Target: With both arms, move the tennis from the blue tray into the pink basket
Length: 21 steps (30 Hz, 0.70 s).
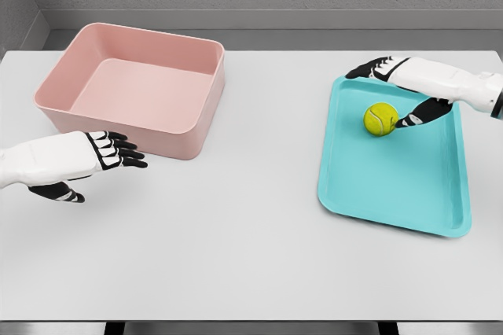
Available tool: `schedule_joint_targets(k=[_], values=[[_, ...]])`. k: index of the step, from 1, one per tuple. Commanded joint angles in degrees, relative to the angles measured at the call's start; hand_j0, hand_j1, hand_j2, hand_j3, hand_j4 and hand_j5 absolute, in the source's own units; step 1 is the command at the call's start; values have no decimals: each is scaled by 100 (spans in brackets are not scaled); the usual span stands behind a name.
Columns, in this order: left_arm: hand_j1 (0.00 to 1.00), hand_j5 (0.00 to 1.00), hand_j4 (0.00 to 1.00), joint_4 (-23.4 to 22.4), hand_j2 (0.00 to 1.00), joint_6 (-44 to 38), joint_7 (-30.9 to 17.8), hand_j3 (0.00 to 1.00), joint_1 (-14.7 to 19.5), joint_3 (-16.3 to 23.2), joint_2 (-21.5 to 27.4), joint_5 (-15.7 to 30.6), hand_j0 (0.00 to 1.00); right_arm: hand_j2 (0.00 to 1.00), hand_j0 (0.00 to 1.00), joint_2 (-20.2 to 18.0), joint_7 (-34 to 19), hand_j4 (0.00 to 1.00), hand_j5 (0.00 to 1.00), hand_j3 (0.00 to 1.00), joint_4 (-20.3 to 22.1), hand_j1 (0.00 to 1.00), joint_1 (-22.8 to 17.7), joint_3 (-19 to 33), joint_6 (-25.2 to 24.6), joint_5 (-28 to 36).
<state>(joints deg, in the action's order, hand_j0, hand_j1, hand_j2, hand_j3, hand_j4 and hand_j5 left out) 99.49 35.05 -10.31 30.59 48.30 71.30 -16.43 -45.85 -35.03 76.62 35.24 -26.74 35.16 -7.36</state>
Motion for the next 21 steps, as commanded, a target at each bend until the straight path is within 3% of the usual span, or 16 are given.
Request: schedule_joint_targets(k=[1,7,10,21], values=[[100,100,100,1,100,-5,-59,100,0,-5,7,35,100,100,100,6,3,100,100,100,-279,100,-9,3,-16,24],[100,100,100,1,100,-5,-59,100,0,-5,7,35,100,100,100,76,3,100,100,100,-350,100,-18,-235,-16,-125],[100,100,100,1,100,-5,-59,100,0,-5,7,35,100,100,100,155,3,100,100,100,-657,100,0,-243,-16,-116],[100,100,100,1,100,-5,-59,100,0,-5,7,35,100,100,100,410,3,100,100,100,-1123,100,132,-287,-16,-116]])
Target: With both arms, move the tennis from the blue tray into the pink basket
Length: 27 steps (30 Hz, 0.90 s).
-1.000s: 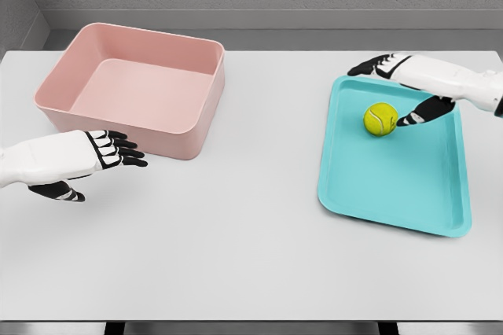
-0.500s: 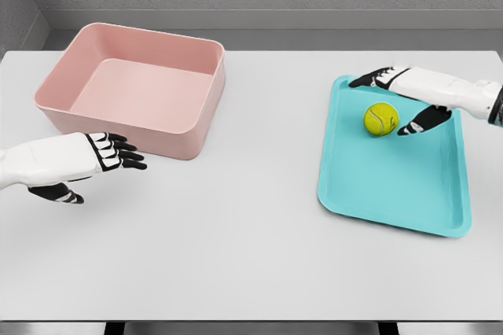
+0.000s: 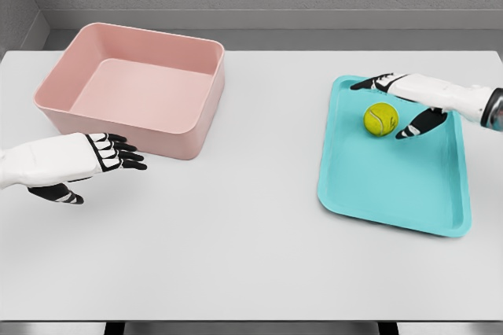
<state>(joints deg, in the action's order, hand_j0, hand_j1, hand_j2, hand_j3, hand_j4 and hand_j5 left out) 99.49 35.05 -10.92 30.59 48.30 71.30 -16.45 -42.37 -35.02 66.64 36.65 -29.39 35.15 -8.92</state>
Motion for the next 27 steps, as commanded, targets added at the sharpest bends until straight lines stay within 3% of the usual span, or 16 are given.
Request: schedule_joint_targets(k=[1,20,27], values=[[100,100,100,0,100,-5,2,100,0,-5,7,36,100,100,100,62,2,100,100,100,-125,100,0,-23,-15,39],[100,100,100,0,100,-5,2,100,-9,-5,7,36,100,100,100,466,2,100,100,100,-1039,100,158,-164,-15,162],[100,100,100,0,100,-5,2,100,-9,-5,7,36,100,100,100,466,2,100,100,100,-1048,100,158,-155,-15,162]])
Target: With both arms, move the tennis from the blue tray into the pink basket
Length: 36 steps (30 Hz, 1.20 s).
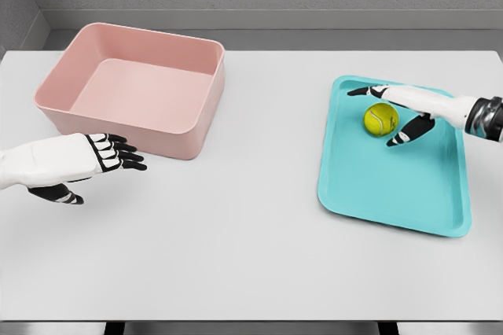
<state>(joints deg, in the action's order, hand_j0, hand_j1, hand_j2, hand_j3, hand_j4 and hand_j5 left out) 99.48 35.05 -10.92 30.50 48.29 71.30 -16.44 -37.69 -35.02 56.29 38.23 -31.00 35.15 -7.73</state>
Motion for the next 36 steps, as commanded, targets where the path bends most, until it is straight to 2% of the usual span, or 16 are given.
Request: schedule_joint_targets(k=[1,9,19,30,36], values=[[100,100,100,1,100,-5,2,100,0,-4,7,36,100,100,100,-11,2,100,100,100,-21,100,0,6,-15,43],[100,100,100,1,100,-5,2,100,-9,-4,7,36,100,100,100,-11,2,100,100,100,-92,100,0,-3,-15,43],[100,100,100,1,100,-5,2,100,-9,-4,7,36,100,100,100,95,2,100,100,100,-417,100,35,6,-15,35],[100,100,100,1,100,-5,2,100,-18,-4,7,36,100,100,100,148,2,100,100,100,-487,100,88,6,-15,35],[100,100,100,1,100,-5,2,100,-18,-4,7,36,100,85,85,156,2,85,85,85,-663,85,123,-3,-15,26]])
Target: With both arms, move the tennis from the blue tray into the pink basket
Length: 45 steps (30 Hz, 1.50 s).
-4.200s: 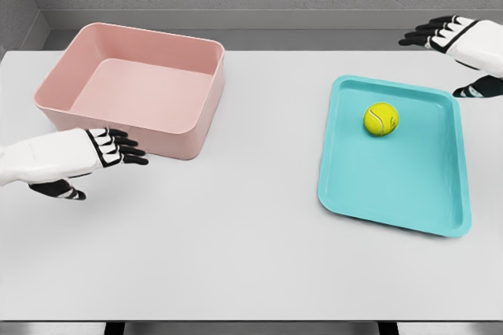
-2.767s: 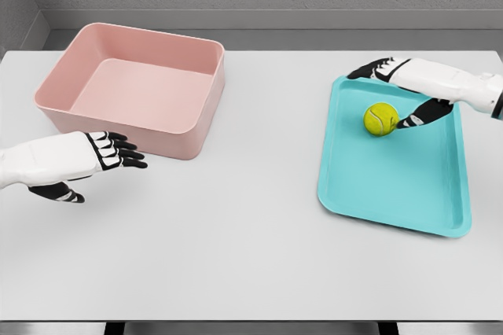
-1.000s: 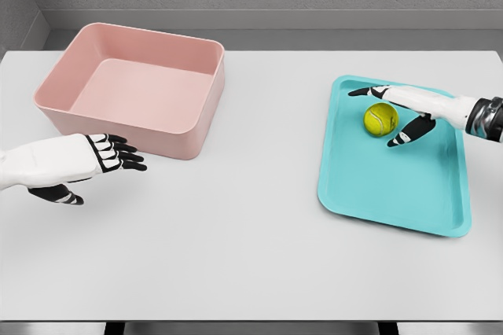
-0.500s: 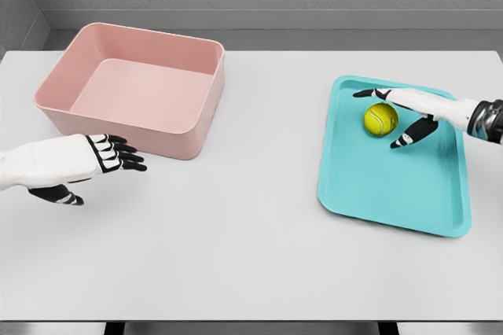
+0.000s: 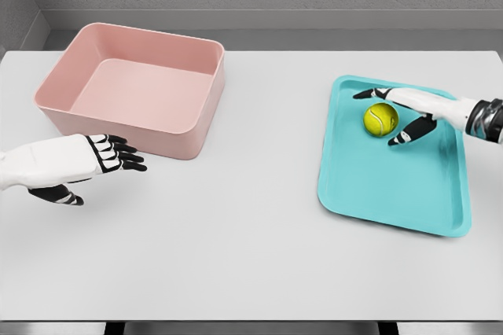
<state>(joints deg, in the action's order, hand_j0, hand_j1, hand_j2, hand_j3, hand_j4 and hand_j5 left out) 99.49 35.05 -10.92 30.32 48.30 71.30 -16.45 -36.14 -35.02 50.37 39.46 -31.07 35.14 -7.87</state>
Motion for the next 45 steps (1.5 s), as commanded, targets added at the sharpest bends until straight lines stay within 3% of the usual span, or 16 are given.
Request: schedule_joint_targets(k=[1,20,23,38,45], values=[[100,100,100,0,100,-5,2,100,-9,4,7,37,100,82,82,1,2,82,82,82,-107,82,0,4,-14,31],[100,100,100,0,100,-5,-6,100,0,-5,7,37,100,70,70,45,2,70,70,70,-142,70,79,-4,-14,14],[100,100,100,0,100,-5,2,100,0,-5,15,37,100,64,64,54,2,64,64,64,-142,64,79,4,-14,5],[100,100,100,0,100,-5,-6,100,0,-5,15,37,100,62,62,221,2,62,62,62,-142,62,88,48,-14,58],[100,100,100,0,100,-5,-6,100,0,-5,15,37,100,62,62,80,2,62,62,62,-107,62,53,75,-14,813]])
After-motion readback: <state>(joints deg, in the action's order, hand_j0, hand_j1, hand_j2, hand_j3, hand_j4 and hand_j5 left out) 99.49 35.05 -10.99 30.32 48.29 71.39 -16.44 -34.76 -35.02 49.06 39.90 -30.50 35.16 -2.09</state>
